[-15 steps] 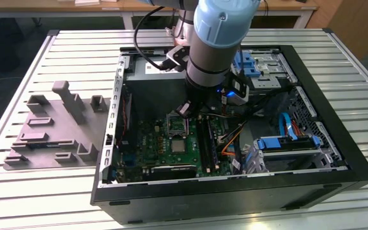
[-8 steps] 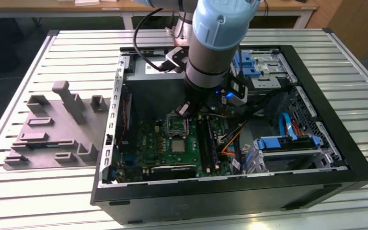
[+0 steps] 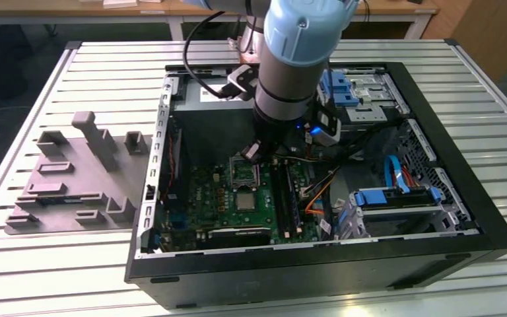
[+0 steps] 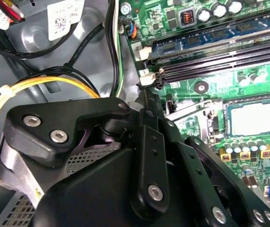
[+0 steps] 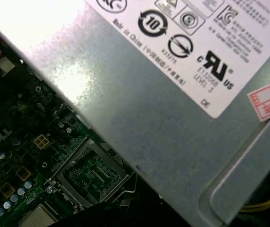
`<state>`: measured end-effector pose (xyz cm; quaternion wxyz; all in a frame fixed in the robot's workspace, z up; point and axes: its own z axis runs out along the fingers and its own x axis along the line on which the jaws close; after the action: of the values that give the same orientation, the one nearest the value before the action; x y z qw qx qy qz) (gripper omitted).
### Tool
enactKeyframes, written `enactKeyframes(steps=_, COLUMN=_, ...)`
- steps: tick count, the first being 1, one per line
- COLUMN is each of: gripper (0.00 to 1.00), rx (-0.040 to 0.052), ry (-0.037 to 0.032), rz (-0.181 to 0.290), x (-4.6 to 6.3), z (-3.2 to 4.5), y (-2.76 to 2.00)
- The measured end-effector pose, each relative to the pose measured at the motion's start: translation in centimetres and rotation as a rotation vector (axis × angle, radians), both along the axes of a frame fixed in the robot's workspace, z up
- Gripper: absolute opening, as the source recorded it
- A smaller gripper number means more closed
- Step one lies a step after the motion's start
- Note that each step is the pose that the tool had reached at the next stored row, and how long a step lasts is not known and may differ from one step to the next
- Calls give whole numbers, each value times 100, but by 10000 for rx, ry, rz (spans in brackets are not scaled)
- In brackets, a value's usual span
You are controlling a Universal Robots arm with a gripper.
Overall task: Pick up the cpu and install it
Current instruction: 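Close the cpu cover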
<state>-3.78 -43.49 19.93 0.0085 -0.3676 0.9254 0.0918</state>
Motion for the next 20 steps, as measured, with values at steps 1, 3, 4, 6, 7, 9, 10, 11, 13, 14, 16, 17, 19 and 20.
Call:
enactKeyframes(steps=1, gripper=11, rx=-26, ry=3, rz=1, x=-1, z=5, y=2)
enactKeyframes(steps=3, gripper=11, rx=-85, ry=7, rz=1, x=-2, z=16, y=4)
enactKeyframes(steps=4, gripper=11, rx=-119, ry=7, rz=0, x=-4, z=22, y=6)
enactKeyframes(steps=6, gripper=11, rx=-183, ry=9, rz=0, x=-6, z=39, y=7)
enactKeyframes(steps=7, gripper=11, rx=-208, ry=9, rz=0, x=-8, z=49, y=8)
enactKeyframes(steps=9, gripper=11, rx=-256, ry=9, rz=0, x=-11, z=67, y=11)
enactKeyframes(steps=10, gripper=11, rx=-287, ry=9, rz=1, x=-13, z=78, y=12)
enactKeyframes(steps=11, gripper=11, rx=-319, ry=9, rz=0, x=-14, z=87, y=14)
enactKeyframes(steps=13, gripper=11, rx=-392, ry=9, rz=0, x=-18, z=107, y=15)
enactKeyframes(steps=14, gripper=11, rx=-431, ry=9, rz=0, x=-19, z=117, y=16)
enactKeyframes(steps=16, gripper=11, rx=-513, ry=9, rz=0, x=-21, z=139, y=17)
enactKeyframes(steps=17, gripper=11, rx=-553, ry=9, rz=1, x=-22, z=153, y=17)
enactKeyframes(steps=19, gripper=11, rx=-612, ry=9, rz=0, x=-23, z=178, y=18)
enactKeyframes(steps=20, gripper=11, rx=-635, ry=9, rz=1, x=-24, z=191, y=18)
